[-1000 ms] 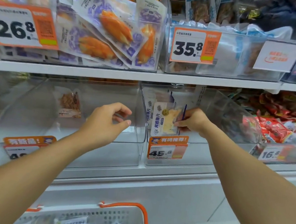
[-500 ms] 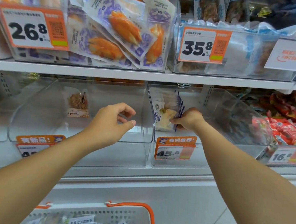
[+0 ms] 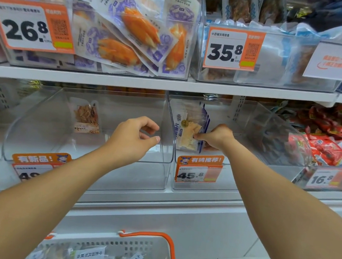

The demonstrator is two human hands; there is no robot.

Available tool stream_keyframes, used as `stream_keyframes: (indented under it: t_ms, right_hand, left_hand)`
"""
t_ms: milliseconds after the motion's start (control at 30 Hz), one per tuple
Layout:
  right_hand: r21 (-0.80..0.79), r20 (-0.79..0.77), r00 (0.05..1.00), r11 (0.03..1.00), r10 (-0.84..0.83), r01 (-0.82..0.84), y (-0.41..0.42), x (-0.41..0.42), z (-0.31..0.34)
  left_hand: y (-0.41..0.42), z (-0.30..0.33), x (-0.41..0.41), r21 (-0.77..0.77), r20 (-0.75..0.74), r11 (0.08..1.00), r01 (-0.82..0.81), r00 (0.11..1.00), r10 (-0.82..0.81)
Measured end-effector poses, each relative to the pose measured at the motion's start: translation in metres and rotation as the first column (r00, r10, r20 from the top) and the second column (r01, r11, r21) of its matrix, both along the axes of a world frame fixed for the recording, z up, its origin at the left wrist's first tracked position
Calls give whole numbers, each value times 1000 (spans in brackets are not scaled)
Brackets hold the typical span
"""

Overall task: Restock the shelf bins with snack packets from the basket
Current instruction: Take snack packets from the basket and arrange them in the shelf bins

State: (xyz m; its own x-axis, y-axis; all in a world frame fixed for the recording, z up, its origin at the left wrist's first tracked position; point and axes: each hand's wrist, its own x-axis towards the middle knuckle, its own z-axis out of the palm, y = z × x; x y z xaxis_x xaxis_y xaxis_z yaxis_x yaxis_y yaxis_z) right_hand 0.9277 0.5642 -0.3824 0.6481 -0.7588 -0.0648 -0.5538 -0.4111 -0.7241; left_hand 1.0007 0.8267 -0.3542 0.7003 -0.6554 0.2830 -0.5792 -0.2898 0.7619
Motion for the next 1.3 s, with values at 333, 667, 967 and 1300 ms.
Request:
stream_keyframes:
  t_ms: [333, 667, 967, 1300]
  right_hand:
    - [83, 5, 1000, 997, 2, -2, -2, -4, 2]
    - [-499, 286, 958, 848, -34, 179, 63, -74, 87]
    - [521, -614, 101, 498, 783, -693, 282, -73, -74]
    - [376, -507, 668, 837, 545, -397, 283, -60, -207]
  left_hand:
    - [-7, 0, -5, 3, 3, 1000, 5, 1000, -5]
    - [57, -2, -27, -39, 244, 993, 113, 965, -100]
    - [235, -91, -32, 728, -173, 578, 367, 915, -364]
    - [245, -88, -29, 880, -196, 307, 363, 865, -461]
